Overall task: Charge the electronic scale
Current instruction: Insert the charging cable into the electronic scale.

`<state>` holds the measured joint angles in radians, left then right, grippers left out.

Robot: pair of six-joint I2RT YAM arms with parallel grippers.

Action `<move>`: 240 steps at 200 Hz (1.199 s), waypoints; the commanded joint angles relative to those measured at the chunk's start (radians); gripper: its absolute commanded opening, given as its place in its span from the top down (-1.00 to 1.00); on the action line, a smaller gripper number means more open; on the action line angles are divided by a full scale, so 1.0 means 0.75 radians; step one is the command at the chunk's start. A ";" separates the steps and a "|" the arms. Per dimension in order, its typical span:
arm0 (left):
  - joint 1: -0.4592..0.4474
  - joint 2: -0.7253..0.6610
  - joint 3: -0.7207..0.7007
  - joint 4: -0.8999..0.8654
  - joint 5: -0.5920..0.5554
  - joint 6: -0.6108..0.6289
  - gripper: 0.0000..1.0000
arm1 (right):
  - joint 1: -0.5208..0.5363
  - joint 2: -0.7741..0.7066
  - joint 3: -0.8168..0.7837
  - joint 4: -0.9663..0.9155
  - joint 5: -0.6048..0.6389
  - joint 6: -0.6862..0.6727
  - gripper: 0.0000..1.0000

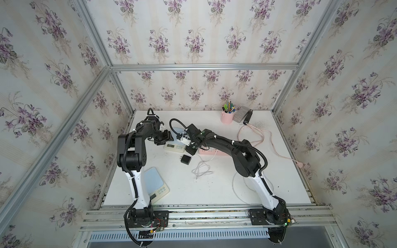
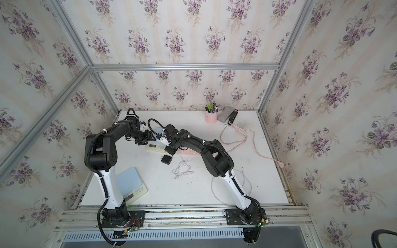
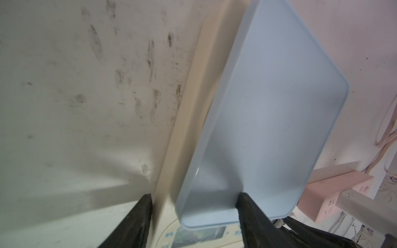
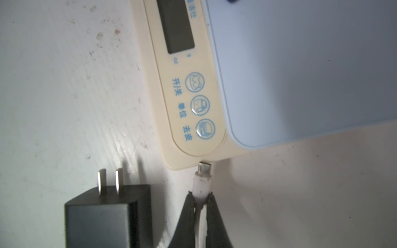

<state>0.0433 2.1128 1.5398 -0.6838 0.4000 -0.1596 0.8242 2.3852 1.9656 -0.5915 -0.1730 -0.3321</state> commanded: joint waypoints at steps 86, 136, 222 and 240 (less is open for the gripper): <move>-0.003 0.008 -0.017 -0.075 -0.034 0.045 -0.27 | -0.022 -0.023 -0.050 0.017 0.020 0.012 1.00; -0.004 0.007 -0.016 -0.075 -0.030 0.045 -0.27 | -0.023 0.017 0.002 -0.007 -0.015 -0.008 1.00; -0.003 0.004 -0.018 -0.076 -0.027 0.045 -0.27 | -0.021 0.058 0.040 -0.057 -0.013 -0.030 1.00; -0.003 0.003 -0.022 -0.076 -0.024 0.045 -0.26 | -0.018 0.040 0.036 -0.051 -0.028 -0.030 1.00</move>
<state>0.0441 2.1128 1.5322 -0.6788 0.4171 -0.1432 0.8062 2.4222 1.9949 -0.6136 -0.1741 -0.3439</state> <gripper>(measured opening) 0.635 0.071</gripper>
